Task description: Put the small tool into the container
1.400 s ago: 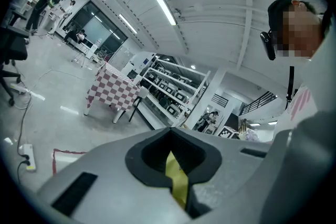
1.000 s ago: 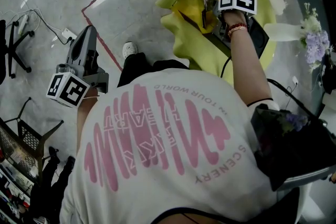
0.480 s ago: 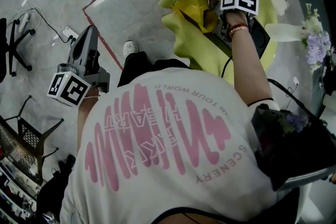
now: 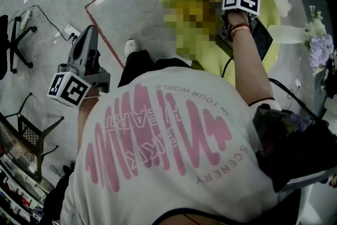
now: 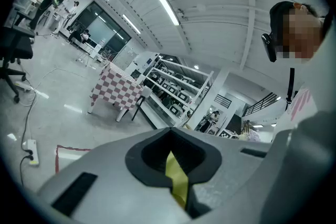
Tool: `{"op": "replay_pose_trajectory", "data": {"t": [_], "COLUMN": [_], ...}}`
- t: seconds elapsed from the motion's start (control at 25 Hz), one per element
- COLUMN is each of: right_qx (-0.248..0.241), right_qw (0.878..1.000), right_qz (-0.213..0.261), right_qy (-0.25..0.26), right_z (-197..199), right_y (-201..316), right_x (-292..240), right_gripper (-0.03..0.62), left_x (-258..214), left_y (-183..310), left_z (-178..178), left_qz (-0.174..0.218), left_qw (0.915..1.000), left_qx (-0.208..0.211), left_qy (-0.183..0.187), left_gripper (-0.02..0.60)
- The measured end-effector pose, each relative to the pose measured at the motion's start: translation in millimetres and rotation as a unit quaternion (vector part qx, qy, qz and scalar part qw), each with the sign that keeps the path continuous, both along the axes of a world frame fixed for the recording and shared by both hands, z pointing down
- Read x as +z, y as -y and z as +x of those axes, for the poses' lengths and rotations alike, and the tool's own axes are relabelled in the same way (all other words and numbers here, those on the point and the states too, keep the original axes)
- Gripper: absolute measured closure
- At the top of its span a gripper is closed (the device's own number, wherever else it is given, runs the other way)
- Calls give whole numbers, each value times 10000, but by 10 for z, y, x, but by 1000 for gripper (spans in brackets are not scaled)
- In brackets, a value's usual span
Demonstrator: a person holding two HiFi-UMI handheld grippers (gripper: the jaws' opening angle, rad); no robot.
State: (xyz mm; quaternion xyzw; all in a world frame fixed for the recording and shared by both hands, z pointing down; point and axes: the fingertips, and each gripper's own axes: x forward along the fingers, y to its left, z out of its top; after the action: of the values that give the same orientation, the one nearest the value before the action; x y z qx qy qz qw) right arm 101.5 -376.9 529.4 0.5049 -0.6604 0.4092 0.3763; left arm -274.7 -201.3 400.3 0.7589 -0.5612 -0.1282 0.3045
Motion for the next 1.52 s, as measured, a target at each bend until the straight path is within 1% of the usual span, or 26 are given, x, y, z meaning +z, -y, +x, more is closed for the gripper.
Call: {"op": "replay_pose_trajectory", "data": {"t": [0.36,1.08,1.2,1.32,1.52], "right_qx": [2,316,323,252,185], "right_qw": [9999,9995,9994,9990,9981], "right_qz": [41,21,44,64,76], "right_qy": [-136,-49,-146,-369,-577], "right_z": [3,57,74,103,127], "right_y": [-5,16,28,34,40], "right_x": [20,49,50,57,64], "right_gripper": [562,559,559,559,580], "left_x": [-12,-25,-33,-26,-28], "left_y": [-21,-96,-100,-117,-144], "left_z": [-24,-64,-63,-78,-129], "left_qz": [1,-45,-37,-50,-68], "left_qw": [10000,9999,9999,9999,9998], "left_qx": [-29,-116,-116,-135,-204], "left_qy": [-15,22,24,29,7], "left_gripper": [575,575,575,575,575]}}
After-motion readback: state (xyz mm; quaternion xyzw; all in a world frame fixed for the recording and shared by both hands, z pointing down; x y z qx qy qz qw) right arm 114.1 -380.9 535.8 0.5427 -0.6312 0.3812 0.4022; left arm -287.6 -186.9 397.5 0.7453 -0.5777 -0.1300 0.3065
